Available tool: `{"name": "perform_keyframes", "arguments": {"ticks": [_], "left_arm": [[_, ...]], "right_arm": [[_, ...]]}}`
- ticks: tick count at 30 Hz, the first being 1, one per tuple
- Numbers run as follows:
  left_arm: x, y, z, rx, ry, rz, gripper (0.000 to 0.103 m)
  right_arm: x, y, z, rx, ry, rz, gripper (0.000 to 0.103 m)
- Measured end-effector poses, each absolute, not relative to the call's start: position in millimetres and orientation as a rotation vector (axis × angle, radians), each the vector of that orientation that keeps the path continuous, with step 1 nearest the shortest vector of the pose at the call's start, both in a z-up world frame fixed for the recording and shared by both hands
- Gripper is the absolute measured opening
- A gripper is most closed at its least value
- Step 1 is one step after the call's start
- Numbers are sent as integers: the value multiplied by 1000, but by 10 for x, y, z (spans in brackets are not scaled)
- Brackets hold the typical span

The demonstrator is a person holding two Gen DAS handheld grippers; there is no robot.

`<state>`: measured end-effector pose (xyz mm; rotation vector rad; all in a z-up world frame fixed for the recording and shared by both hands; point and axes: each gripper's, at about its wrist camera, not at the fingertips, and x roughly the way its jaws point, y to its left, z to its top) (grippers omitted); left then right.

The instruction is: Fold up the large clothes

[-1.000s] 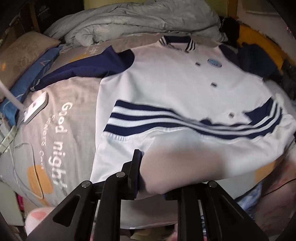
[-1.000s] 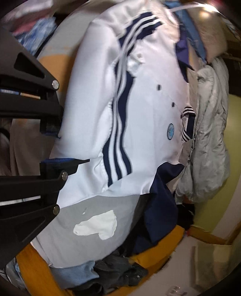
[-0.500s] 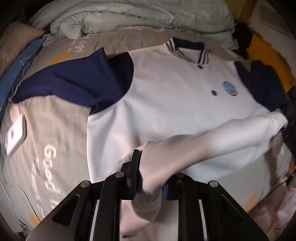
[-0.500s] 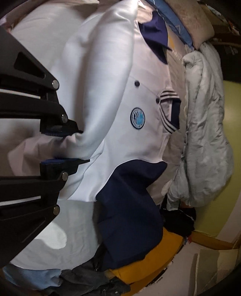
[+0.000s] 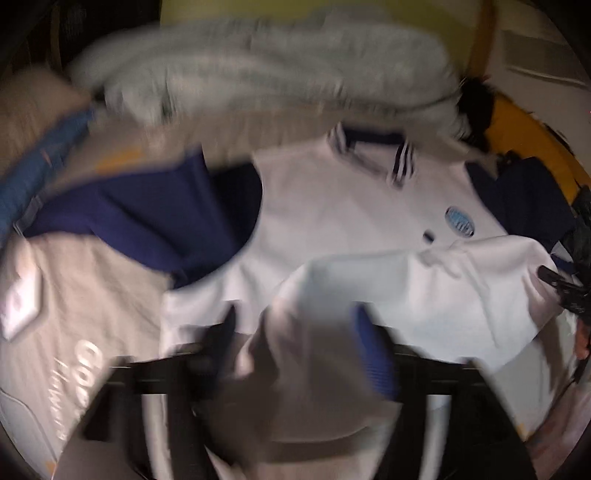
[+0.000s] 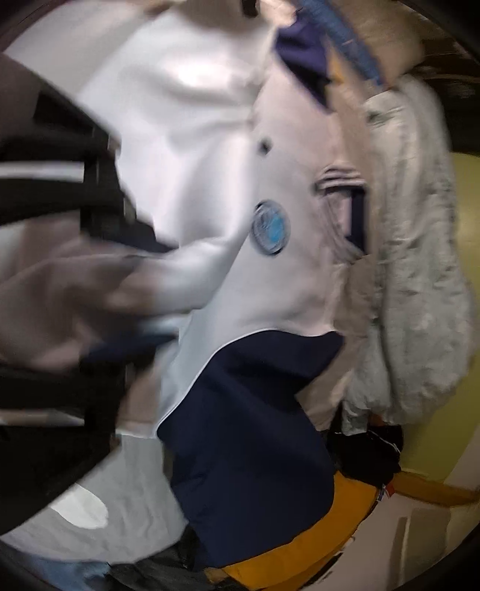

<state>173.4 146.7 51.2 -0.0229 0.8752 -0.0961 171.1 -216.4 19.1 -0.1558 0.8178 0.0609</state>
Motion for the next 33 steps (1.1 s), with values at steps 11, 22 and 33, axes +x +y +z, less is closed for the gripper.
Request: {"name": "perform_keyframes", "arguments": {"ticks": [11,22,33], "left_arm": [[1372,1730,500,-18,809,21,95],[1648,2134,150,-190,845,30,7],[2093,2108,-186,-55,876,154,8]], "right_arm": [[1124,-2830,534,12,607,-42,103],[1355,-2790,173,57,717,182,3],[1938,-3098,-120,43,727,-89,3]]}}
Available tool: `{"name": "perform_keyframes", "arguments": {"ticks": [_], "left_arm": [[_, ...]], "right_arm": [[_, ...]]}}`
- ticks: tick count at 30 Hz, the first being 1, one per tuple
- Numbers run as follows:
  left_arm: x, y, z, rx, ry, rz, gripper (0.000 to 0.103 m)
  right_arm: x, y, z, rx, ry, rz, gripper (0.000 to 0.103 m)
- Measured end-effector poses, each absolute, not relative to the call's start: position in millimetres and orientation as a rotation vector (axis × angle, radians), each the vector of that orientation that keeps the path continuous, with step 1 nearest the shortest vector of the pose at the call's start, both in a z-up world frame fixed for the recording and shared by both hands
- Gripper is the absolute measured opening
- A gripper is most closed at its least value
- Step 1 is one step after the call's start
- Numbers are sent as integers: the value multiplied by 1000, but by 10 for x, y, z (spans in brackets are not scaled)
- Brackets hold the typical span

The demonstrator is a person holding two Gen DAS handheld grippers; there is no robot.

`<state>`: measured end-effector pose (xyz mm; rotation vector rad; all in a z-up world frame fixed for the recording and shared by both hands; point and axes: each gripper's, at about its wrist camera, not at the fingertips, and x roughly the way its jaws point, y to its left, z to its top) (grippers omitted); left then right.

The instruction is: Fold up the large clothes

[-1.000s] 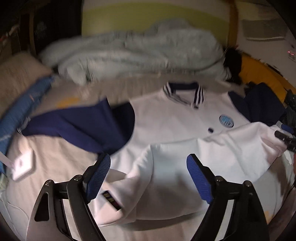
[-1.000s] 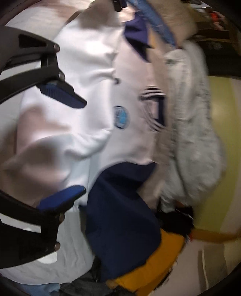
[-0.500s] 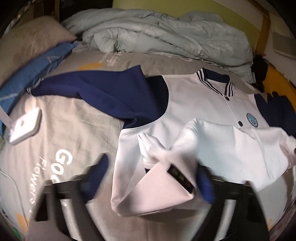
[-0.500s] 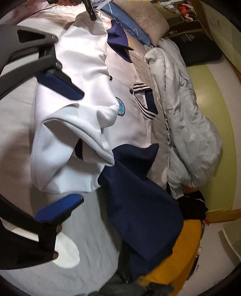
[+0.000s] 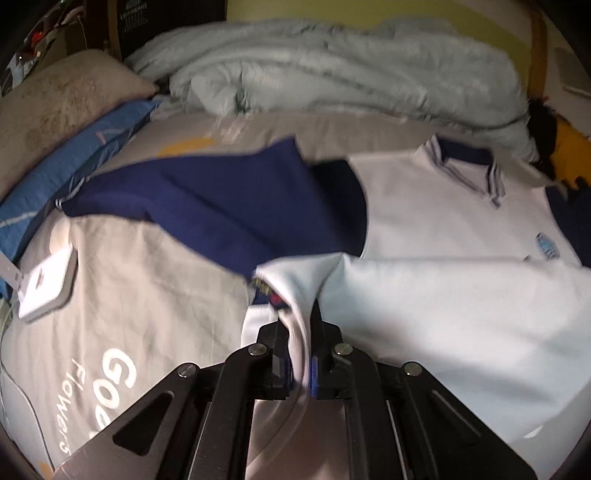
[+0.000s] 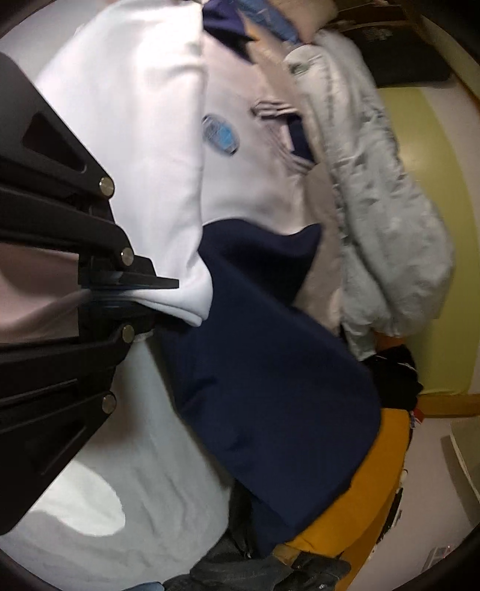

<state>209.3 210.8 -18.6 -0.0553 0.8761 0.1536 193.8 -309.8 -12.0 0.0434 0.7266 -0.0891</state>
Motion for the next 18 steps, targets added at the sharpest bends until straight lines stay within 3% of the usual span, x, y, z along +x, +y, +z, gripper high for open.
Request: {"name": "perform_keyframes", "arguments": {"ticks": [4,5,8,13,18], "left_arm": [[1998,2163,-100,-51,853,194,29],[1925,2192,-17,-63,832,205,35],[1698,2302,183,-139,793,159,36],[1443,2349,263,-184,860,130,36],[1286,2346,-33,-257,976,102,36]], "right_arm": [[1864,-3177,-92,63,706,-103,8],[1804,-3208,-40,71,689,-108,16],[1546,-3322,151,111,637,-111,29],[1214,-3407,315,172,643,-61,29],[1005,-3394,278,208,673,-45,29]]}}
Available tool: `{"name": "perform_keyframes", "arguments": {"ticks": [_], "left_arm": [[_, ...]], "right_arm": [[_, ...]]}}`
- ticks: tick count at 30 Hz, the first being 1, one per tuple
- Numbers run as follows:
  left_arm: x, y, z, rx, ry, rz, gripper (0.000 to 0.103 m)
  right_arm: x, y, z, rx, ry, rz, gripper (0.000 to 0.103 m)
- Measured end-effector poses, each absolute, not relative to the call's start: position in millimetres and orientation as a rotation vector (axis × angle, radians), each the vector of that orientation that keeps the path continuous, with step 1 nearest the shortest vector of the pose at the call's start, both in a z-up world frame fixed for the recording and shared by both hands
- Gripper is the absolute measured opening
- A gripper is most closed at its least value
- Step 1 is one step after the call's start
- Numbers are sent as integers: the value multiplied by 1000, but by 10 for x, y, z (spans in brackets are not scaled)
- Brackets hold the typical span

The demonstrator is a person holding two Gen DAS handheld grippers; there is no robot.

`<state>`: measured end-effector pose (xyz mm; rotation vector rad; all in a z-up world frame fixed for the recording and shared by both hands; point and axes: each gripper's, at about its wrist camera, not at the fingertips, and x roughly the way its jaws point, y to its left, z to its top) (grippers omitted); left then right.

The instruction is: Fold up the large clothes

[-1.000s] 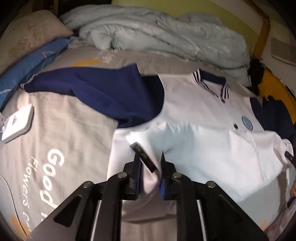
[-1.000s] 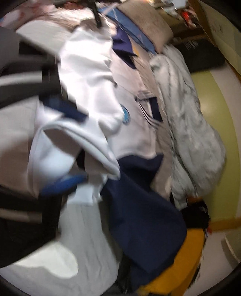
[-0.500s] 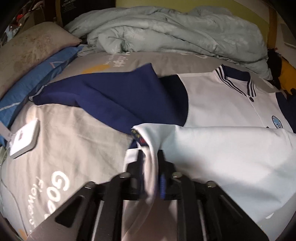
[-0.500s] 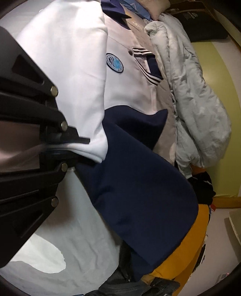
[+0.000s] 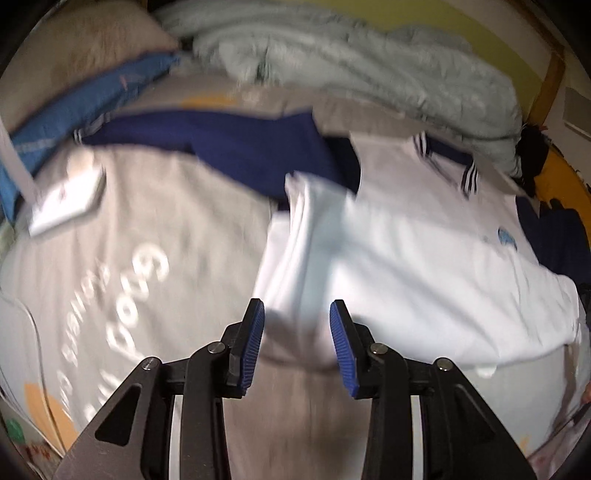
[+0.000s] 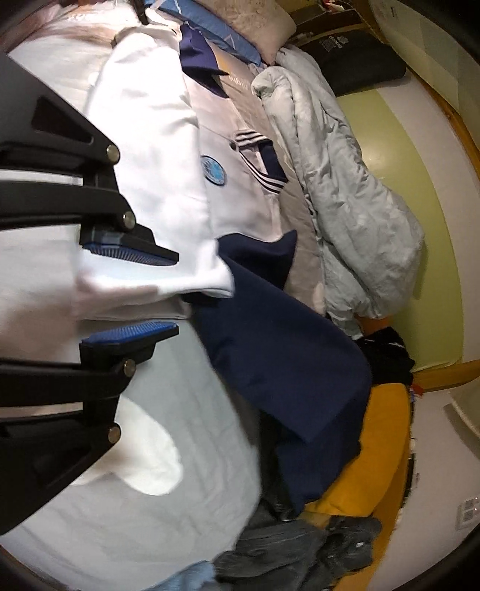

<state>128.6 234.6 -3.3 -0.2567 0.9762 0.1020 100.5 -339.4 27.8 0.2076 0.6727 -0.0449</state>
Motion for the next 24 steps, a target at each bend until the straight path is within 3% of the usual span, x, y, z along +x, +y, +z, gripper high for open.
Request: {"name": "perform_keyframes", "arguments": {"ticks": [3,4,5,11,16,18,19,21,24], "left_arm": [[1343,2352,-239,-269,1076,153,34],[1356,2366,-275,-284,1086,161,22],[1353,2386,-275,-299,1079,174,1],[1168,2292,158,-158,860,296,2],[1234,2185,34,-111,907,317,2],[1232,2246,-34,-147,934,310,2],[1254,2261,-34,-157,938,306,2],[1238,2299,-17,-168,930,299,2],[1224,2321,7,-179,925,295,2]], "right_arm": [[946,-3424,152,259,720,-26,31],[942,-3446,109,282,736,-26,33],[925,-3477,72,300,748,-28,36],[927,-3700,-66,487,801,18,40],[959,-3687,-217,553,864,97,46],[975,-3634,-234,489,866,35,37],[981,-3603,-233,437,855,-15,11],[982,-3552,-217,376,832,-36,6],[756,-3510,109,333,622,-62,5]]}}
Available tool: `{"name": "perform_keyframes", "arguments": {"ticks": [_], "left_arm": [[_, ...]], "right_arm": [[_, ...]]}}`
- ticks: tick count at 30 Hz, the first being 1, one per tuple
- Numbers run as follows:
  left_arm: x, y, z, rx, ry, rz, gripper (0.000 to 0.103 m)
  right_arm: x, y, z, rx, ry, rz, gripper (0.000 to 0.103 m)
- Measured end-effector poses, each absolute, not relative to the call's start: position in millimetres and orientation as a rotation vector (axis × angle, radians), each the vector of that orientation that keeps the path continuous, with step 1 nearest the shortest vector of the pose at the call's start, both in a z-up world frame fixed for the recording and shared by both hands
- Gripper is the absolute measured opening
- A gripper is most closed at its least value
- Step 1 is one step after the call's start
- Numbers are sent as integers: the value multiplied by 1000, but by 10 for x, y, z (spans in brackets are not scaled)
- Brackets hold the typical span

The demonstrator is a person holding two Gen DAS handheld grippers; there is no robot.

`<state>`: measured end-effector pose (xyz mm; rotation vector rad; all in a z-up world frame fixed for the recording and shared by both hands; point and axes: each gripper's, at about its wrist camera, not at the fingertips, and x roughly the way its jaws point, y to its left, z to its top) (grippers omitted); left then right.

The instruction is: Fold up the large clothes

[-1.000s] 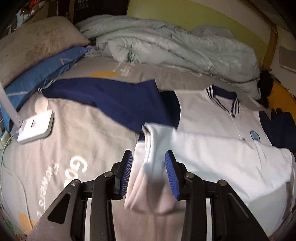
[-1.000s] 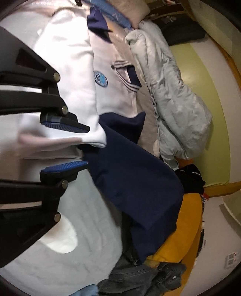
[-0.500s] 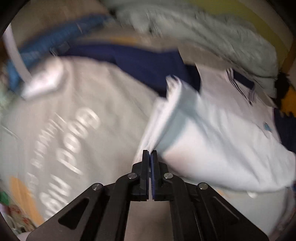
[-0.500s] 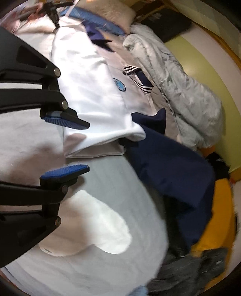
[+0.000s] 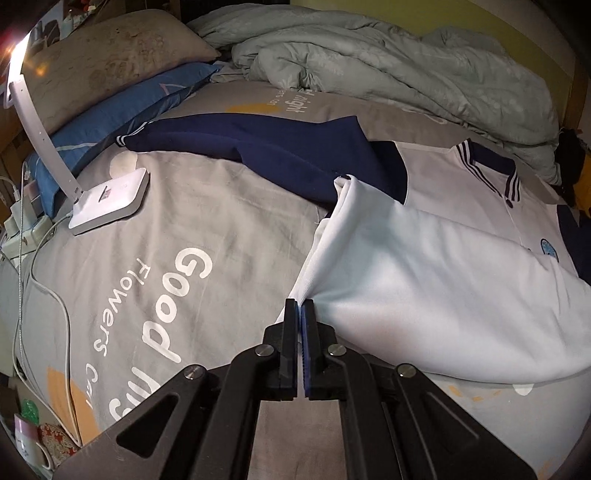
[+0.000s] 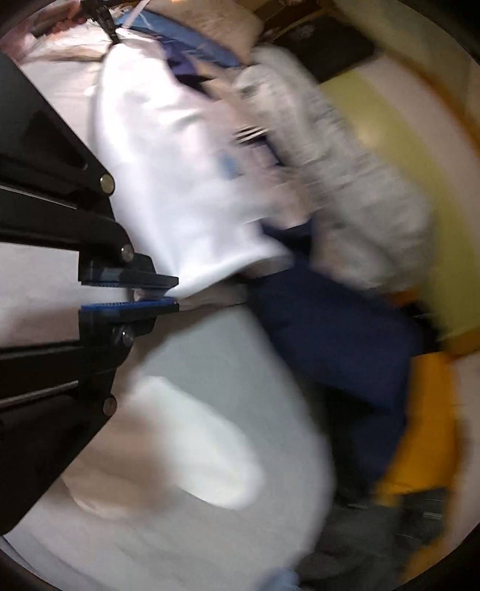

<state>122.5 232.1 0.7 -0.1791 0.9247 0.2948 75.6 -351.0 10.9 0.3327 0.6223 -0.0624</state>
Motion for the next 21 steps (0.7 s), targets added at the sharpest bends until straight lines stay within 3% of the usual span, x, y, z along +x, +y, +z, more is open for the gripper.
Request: {"name": "perform_keyframes", "arguments": {"ticks": [2,7,15,17,19,21], "left_arm": [[1227,2317,4,-156,932,302,2],[1245,2208,-13,-85,921,291,2],[1031,2022,390,-31,720,246,6],[975,1967,473,-9,670,230,17],[951,1925,529,-5,632,207,27],[916,1872,574,2,595,188,29]], "right_arm": [[724,-3477,229,287,601,-97,4],[1009,-3492,-257,269,845,-159,4],[751,-3388,98,166,661,-221,9],[743,-3348,174,154,637,-206,29],[713,-3271,216,142,610,-179,39],[664,-3205,266,127,577,-158,43]]}}
